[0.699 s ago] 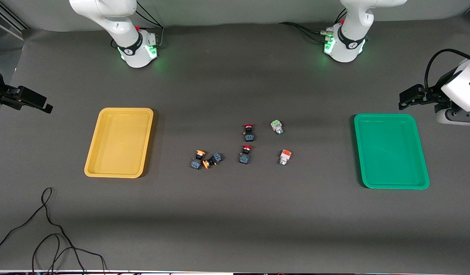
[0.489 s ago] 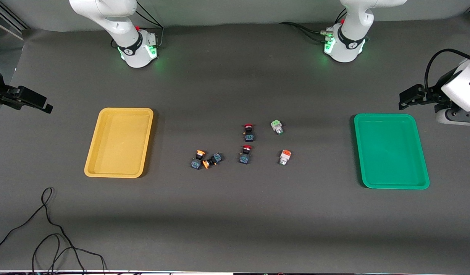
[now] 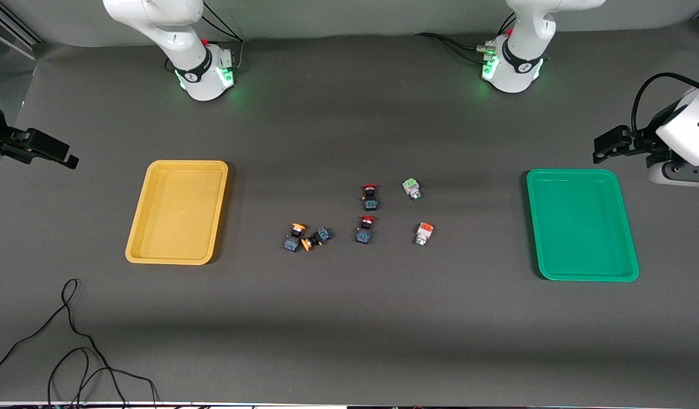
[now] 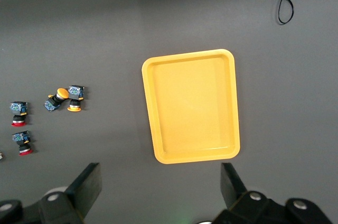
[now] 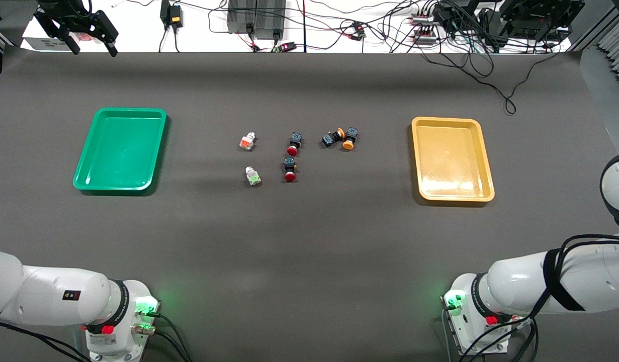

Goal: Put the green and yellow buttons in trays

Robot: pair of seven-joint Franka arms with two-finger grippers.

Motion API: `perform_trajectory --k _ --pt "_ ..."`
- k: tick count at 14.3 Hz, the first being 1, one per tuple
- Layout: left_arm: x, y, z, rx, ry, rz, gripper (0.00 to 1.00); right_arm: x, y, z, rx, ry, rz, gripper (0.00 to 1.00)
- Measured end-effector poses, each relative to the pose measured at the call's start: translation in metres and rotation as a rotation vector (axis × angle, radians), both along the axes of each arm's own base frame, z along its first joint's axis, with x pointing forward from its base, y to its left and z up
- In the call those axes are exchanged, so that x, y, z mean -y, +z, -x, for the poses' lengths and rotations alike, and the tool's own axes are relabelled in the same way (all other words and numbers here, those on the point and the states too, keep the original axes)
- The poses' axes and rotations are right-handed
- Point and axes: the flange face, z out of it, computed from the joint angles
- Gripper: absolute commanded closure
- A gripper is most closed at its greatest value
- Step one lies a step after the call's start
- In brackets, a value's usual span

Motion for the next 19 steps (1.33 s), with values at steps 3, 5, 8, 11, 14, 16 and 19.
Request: perform_trajectory --k 3,5,8,11,14,16,19 --pt "0.0 0.002 0.0 0.003 0.0 0.0 0.0 0.0 -0.006 -0.003 -0.011 0.0 -0.001 0.0" --pt "0.0 0.004 0.0 0.009 0.0 0.001 0.0 0.0 -0.015 -0.008 -0.029 0.001 -0.002 0.0" --pt "0.0 0.004 0.0 0.009 -0.001 0.001 0.0 -0.002 -0.034 -0.018 -0.062 0.006 -0.004 0.0" --pt "0.0 0.004 0.0 0.008 0.0 0.0 0.0 -0.013 -0.047 -0.024 -0.085 0.029 -0.005 0.0" --pt "0.001 -0.002 0.003 -0.029 0.029 -0.003 0.0 -0.049 -0.058 -0.029 -0.096 0.081 -0.004 0.0" --pt "0.012 -0.012 0.005 -0.054 0.104 -0.011 0.0 -0.094 -0.075 -0.038 -0.087 0.053 0.004 0.0" --pt "0.07 -0.038 0.016 -0.098 0.199 -0.043 0.0 -0.171 -0.13 -0.052 -0.065 -0.026 0.012 0.0"
